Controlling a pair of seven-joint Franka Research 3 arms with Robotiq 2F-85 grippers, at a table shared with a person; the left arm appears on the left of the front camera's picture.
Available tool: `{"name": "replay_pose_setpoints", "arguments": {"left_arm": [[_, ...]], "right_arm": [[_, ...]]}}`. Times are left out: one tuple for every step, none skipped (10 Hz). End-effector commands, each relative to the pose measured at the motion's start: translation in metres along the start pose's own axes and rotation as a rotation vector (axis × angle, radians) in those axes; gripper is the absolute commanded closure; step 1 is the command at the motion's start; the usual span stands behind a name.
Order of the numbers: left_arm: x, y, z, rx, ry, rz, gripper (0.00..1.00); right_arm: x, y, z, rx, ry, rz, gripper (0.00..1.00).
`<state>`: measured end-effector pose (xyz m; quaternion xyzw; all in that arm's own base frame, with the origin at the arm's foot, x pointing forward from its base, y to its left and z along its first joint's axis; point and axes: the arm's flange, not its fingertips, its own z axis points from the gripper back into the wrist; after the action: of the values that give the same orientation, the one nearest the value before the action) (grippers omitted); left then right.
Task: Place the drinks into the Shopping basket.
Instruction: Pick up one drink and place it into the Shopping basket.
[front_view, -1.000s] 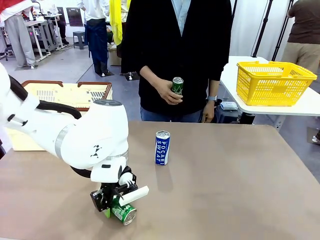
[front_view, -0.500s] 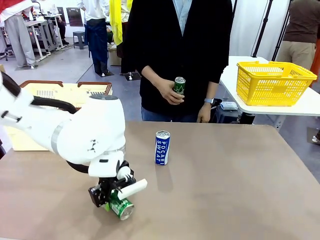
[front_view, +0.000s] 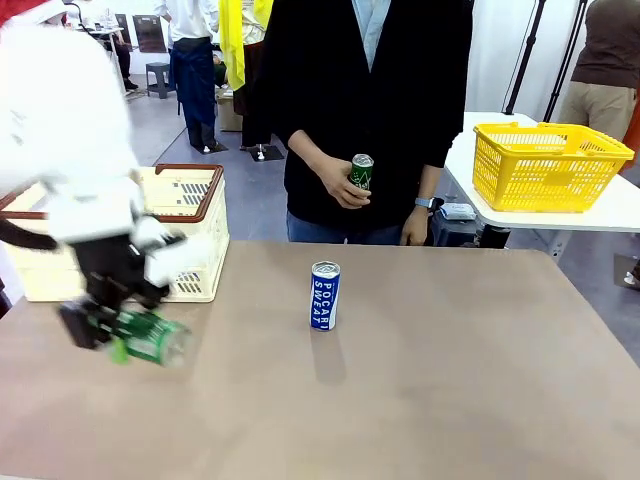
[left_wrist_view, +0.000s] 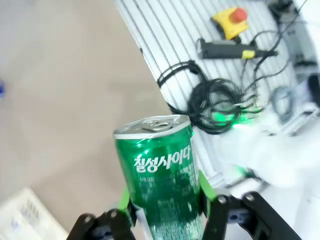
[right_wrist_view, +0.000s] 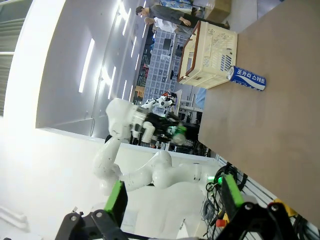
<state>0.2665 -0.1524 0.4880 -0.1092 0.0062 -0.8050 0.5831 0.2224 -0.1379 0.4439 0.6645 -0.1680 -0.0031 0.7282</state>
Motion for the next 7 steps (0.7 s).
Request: {"name": "replay_pose_setpoints", "arguments": {"left_arm": [[-0.049,0.007,0.070,0.056,-0.117,0.241,1.00],[-0.083,0.014,0.099,0.089,-0.198,0.426,1.00],[-0.121,0.030,0.120,0.157,-0.284,0.749,1.00],[-0.163,0.053,0.131,0.319,-0.308,1.203,1.00],[-0.194,0.071,0.137,0.365,-0.353,1.441,1.00],[-0.219,0.085,0.142,0.395,-0.324,1.586,1.00],[-0.233,0.102,0.151,0.454,-0.360,1.649,1.00]], "right_arm": [[0.003,0.008,0.001,0.014,-0.009,-0.016,0.00],[0.003,0.008,0.001,0.014,-0.009,-0.016,0.00],[0.003,0.008,0.001,0.014,-0.009,-0.016,0.00],[0.003,0.008,0.001,0.014,-0.009,-0.016,0.00],[0.003,0.008,0.001,0.014,-0.009,-0.016,0.00],[0.003,0.008,0.001,0.014,-0.009,-0.016,0.00],[0.003,0.008,0.001,0.014,-0.009,-0.016,0.00]]}}
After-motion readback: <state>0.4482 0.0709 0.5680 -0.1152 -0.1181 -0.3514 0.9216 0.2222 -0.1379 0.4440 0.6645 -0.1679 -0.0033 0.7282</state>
